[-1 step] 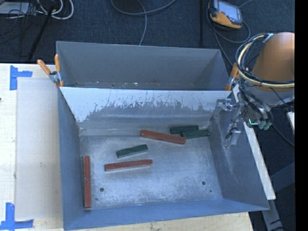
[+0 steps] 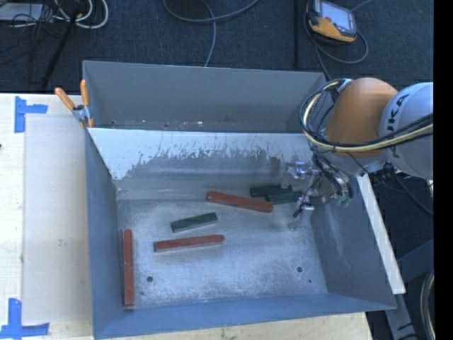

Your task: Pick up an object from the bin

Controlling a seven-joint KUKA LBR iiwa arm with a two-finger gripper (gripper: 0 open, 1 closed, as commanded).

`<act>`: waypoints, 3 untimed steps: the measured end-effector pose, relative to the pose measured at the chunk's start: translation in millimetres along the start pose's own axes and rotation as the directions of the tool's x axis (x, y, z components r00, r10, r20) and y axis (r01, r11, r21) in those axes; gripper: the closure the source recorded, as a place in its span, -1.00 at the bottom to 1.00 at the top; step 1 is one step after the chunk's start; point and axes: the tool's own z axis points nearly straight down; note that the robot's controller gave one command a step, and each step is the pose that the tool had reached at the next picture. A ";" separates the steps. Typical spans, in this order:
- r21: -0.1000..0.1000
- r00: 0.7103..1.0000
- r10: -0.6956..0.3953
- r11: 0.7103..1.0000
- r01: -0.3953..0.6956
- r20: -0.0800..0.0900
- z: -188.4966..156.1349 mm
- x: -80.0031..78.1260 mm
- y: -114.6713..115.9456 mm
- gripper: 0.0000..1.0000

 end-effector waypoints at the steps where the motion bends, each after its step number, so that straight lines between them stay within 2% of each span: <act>1: 0.000 0.983 -0.186 0.983 0.186 0.004 23.6 7.0 83.0 -1.00; 2: 0.004 0.983 -0.184 0.983 0.184 0.005 22.8 6.5 79.7 1.00; 3: 0.006 0.974 -0.226 0.974 0.226 0.016 -67.2 9.2 89.9 1.00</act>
Offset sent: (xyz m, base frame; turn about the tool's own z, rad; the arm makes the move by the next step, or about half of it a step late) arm -0.0034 0.0789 -0.0220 -0.1834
